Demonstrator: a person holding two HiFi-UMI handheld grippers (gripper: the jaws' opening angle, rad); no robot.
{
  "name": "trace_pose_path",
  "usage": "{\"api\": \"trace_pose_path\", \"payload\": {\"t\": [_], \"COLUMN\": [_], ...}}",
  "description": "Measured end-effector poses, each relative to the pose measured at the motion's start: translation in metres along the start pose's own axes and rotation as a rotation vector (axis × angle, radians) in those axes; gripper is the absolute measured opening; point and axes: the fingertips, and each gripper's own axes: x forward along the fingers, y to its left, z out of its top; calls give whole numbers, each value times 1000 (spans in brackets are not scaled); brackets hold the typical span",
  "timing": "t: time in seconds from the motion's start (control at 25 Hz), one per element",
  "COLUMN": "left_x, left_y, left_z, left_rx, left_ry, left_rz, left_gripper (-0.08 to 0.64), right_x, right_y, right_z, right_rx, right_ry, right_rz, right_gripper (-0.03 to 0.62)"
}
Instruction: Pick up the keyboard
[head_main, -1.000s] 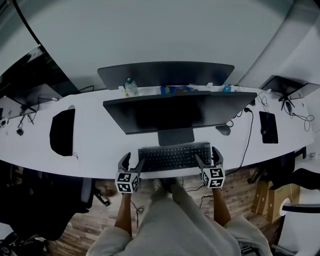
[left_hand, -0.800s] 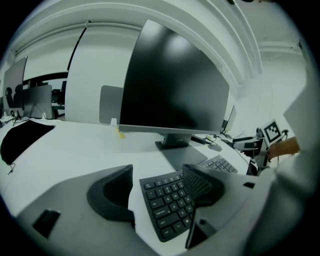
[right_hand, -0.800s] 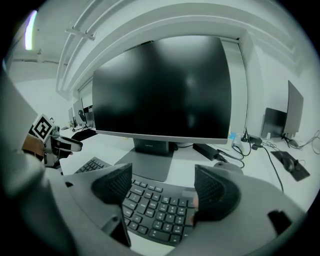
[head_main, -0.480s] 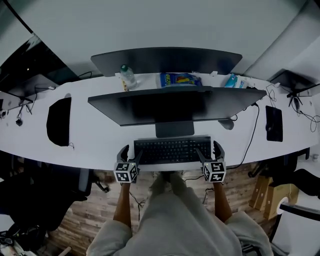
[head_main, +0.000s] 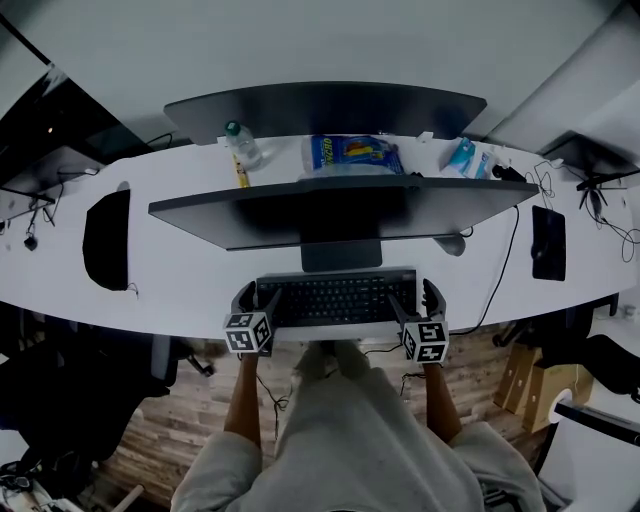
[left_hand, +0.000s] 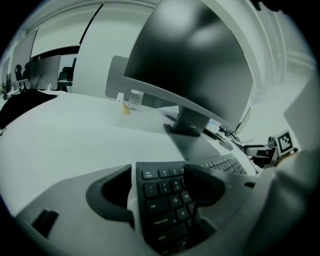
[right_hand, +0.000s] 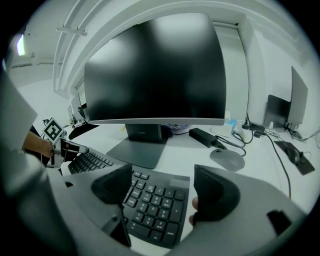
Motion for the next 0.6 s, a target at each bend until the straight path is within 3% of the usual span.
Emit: {"api": "trace_pose_path", "payload": {"t": [0.6], "left_x": [14], "left_y": [-7], "left_z": [0], "left_rx": [-18], "left_ry": [-4], "left_rz": [28], "left_gripper": [333], "right_x": [1], "right_y": [-20], "right_z": [-12], "right_rx": [43], "right_ry": [15], "right_rz": [6], "right_gripper": [374]}}
